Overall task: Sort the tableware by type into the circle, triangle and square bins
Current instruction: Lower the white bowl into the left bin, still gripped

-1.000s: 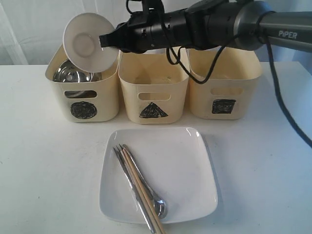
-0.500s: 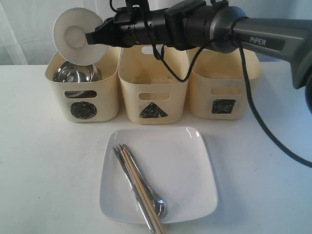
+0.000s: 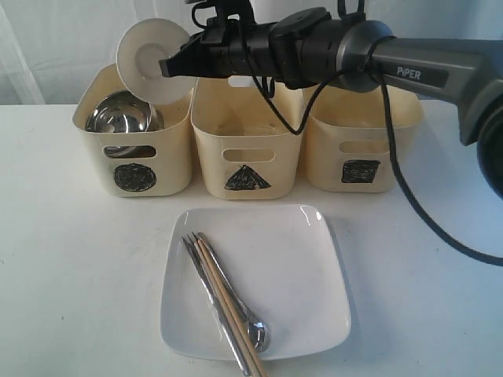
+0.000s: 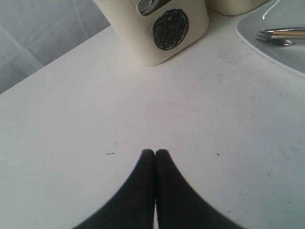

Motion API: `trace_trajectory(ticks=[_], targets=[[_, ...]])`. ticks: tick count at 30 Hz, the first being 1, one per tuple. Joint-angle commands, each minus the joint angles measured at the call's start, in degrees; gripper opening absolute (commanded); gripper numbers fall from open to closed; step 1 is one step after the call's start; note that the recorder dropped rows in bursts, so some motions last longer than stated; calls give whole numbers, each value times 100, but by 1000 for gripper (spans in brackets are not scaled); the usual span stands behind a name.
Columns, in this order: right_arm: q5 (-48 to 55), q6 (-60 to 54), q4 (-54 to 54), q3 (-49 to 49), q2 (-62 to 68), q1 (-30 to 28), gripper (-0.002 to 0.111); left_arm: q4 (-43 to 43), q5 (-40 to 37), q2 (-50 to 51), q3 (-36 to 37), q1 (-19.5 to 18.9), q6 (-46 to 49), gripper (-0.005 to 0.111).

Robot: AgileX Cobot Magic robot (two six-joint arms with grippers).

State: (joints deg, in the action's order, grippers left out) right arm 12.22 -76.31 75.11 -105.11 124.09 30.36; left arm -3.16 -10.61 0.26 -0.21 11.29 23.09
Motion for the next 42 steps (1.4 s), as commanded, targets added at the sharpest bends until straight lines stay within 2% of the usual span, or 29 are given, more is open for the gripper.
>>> trace_trajectory(ticks=[1,18,27,42], targets=[[32,-110,-15,-144,263,-16,0,-17,11,-26,21,25,-14,0],[198,-146,-52,-154,278,-16,0,-17,11,-26,21,25,-14,0],[347,346,-1209,-154,278,-16,0,-17,11,-26,21,25,-14,0],[459,476,-1325,-154,278,-16,1,-17,11,-26,21,25,-14,0]])
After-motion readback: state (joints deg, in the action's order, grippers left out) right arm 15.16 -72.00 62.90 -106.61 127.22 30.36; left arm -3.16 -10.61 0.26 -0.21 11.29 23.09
